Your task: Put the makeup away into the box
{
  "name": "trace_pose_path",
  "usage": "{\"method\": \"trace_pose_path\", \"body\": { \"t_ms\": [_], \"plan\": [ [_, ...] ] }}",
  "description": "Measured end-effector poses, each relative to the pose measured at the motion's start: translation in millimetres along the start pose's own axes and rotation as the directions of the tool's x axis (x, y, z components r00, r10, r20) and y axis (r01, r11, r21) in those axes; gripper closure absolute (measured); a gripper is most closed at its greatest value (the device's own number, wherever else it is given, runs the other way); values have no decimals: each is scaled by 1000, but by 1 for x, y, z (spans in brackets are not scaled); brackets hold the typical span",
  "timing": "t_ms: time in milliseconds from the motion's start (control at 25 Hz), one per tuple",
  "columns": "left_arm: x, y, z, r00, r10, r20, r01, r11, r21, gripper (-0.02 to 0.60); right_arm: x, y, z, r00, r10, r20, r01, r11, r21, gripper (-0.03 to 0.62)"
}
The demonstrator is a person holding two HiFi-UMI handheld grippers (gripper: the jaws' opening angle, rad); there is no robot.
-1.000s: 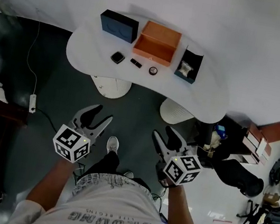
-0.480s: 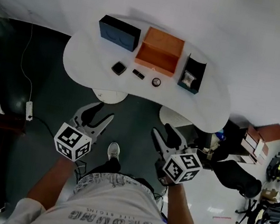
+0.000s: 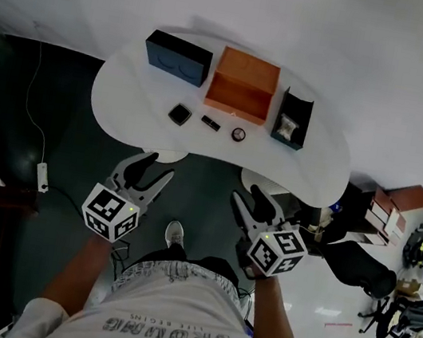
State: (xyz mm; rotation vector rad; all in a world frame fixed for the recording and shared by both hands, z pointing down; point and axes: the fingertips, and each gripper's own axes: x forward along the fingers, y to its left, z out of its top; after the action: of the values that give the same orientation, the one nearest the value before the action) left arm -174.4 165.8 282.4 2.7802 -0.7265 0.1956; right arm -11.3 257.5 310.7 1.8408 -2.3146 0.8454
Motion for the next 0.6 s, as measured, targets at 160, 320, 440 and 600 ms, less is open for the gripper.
{"method": "trace_pose_path", "body": {
  "t_ms": [160, 320, 440, 600],
  "plan": [
    [6, 9, 3, 1000, -8, -2, 8, 1000, 3, 364, 9, -3, 5, 1000, -7, 2, 7, 1000, -1, 356],
    [11, 14, 7, 1000, -11, 0, 11, 1000, 5, 364, 15, -5, 10, 1000, -9, 6, 9, 1000, 0, 356],
    [17, 18, 7, 1000, -13, 0, 13, 1000, 7, 364, 20, -9, 14, 1000, -11, 8, 11, 1000, -1, 356],
    [27, 25, 7, 1000, -13, -3, 13, 1000, 8, 364, 28, -17, 16, 1000, -11, 7, 11, 1000, 2, 358]
  ]
}}
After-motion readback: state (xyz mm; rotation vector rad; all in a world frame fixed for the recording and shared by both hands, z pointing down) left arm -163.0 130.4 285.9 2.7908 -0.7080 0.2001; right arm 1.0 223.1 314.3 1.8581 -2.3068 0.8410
